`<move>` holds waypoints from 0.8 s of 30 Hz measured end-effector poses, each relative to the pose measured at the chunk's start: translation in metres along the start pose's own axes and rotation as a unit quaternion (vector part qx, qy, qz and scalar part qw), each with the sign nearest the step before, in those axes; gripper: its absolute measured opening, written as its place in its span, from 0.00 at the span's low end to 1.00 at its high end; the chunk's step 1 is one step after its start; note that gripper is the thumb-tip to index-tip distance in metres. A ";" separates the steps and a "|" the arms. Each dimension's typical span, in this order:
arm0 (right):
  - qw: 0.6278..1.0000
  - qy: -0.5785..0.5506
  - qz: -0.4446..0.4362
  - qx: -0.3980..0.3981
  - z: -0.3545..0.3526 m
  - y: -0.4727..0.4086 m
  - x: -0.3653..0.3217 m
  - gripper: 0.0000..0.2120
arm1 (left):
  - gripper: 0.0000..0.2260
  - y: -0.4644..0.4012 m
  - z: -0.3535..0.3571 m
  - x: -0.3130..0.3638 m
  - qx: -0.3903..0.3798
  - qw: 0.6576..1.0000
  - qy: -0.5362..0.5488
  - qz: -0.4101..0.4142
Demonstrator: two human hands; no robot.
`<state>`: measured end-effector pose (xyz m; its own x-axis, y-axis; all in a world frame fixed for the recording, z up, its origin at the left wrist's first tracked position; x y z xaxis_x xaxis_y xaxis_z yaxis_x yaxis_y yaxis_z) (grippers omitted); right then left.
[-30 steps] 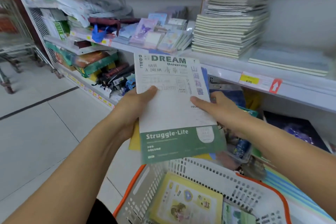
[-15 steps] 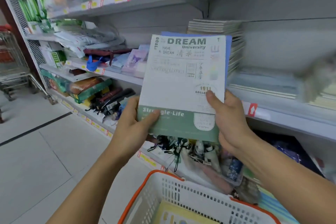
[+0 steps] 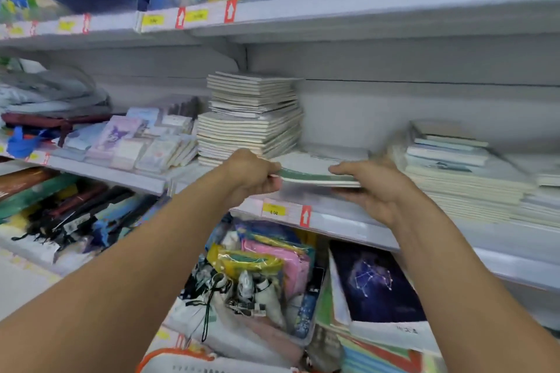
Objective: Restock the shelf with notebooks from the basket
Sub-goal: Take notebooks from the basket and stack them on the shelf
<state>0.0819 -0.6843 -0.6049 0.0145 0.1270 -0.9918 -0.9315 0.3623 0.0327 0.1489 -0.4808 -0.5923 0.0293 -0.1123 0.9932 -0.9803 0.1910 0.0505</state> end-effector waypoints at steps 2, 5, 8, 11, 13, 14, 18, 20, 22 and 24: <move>0.997 0.074 -0.001 -0.016 -0.007 -0.009 0.004 0.40 | 0.09 -0.009 0.009 -0.006 -0.023 1.000 -0.020 -0.003; 0.974 0.226 -0.025 0.001 -0.014 -0.023 -0.002 0.39 | 0.15 -0.023 0.018 -0.005 -0.062 0.992 -0.110 0.001; 0.930 0.367 -0.027 0.003 -0.012 -0.031 -0.003 0.29 | 0.12 -0.039 0.022 0.001 -0.019 0.948 -0.316 0.023; 0.890 0.456 -0.014 0.004 -0.013 -0.035 -0.001 0.28 | 0.14 -0.053 0.031 -0.003 -0.023 0.933 -0.358 -0.015; 0.891 0.454 -0.009 0.017 -0.019 -0.042 -0.001 0.29 | 0.16 -0.059 0.032 -0.001 -0.020 0.933 -0.359 -0.027; 0.890 0.456 -0.012 0.027 -0.022 -0.046 -0.002 0.29 | 0.18 -0.063 0.031 0.001 -0.014 0.929 -0.370 -0.024; 0.862 0.502 -0.047 0.050 -0.024 -0.057 -0.002 0.21 | 0.18 -0.077 0.032 0.001 -0.008 0.927 -0.374 -0.008; 0.851 0.517 -0.065 0.068 -0.024 -0.060 0.000 0.21 | 0.15 -0.082 0.032 -0.003 -0.002 0.927 -0.374 0.000; 0.837 0.529 -0.092 0.103 -0.025 -0.061 -0.001 0.16 | 0.13 -0.087 0.031 -0.005 0.029 0.914 -0.403 0.026; 0.823 0.535 -0.123 0.143 -0.028 -0.059 -0.003 0.14 | 0.12 -0.087 0.030 -0.002 0.086 0.891 -0.443 0.059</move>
<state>0.1273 -0.7316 -0.6073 -0.2816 -0.8136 -0.5087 -0.8223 0.4778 -0.3091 0.2284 -0.5263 -0.6020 -0.1661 -0.8411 0.5148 -0.9841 0.1082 -0.1408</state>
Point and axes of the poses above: each hand's wrist, its own y-axis away from the middle knuckle, its own z-axis out of the palm, x = y × z, the point moved 7 cm from there along -y, towards the middle knuckle, and after that the axes turned 1 degree about -x, right-handed, at the moved point
